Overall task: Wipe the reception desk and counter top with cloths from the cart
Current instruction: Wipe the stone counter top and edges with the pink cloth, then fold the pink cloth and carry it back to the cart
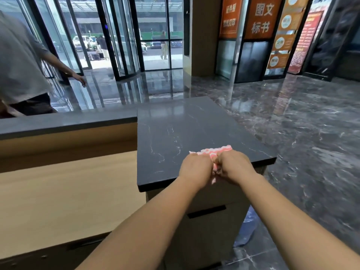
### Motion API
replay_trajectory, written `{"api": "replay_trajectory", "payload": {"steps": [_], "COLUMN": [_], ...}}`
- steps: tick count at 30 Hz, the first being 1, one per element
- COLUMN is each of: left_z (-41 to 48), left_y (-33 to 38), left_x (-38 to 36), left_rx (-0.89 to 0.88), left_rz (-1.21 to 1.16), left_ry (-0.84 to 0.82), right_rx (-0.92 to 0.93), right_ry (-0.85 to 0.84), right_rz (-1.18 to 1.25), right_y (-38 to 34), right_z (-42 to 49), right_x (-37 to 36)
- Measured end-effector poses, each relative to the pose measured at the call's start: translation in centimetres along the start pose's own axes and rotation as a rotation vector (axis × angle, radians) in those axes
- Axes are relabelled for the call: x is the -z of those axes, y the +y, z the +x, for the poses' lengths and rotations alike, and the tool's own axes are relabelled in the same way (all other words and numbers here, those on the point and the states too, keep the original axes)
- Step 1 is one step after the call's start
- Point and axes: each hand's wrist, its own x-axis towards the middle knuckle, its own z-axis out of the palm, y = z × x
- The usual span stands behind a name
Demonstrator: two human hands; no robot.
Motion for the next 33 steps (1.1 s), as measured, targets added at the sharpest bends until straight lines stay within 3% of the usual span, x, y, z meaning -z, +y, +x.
{"api": "replay_trajectory", "payload": {"steps": [5,14,18,21,26,31,33], "left_z": [-3.9,-8.6,-11.2,-12.1,-12.1,-12.6,-12.7], "left_y": [-5.3,-11.4,-13.1,-14.7,-17.2,-18.4,-18.7], "left_x": [1.1,2.9,4.7,6.2,8.8,11.9,12.1], "left_rx": [-0.044,-0.067,-0.021,0.012,0.2,0.444,0.508], "left_rz": [-0.062,0.064,0.14,0.14,-0.259,-0.776,-0.935], "left_ry": [0.045,0.098,0.017,-0.073,-0.183,-0.244,-0.312], "right_rx": [-0.013,-0.037,-0.001,0.034,0.048,-0.165,-0.234], "right_ry": [0.006,-0.049,0.097,0.092,0.072,0.347,0.369], "right_rz": [0.028,0.064,0.093,0.155,0.545,1.133,1.379], "right_y": [-6.1,-13.9,-17.0,-18.4,-18.4,-17.7,-17.5], "right_z": [-0.8,-1.8,-3.5,-4.5,-4.9,-5.0,-5.2], "right_x": [-0.5,-1.2,-1.9,-1.8,-0.7,0.9,1.6]}}
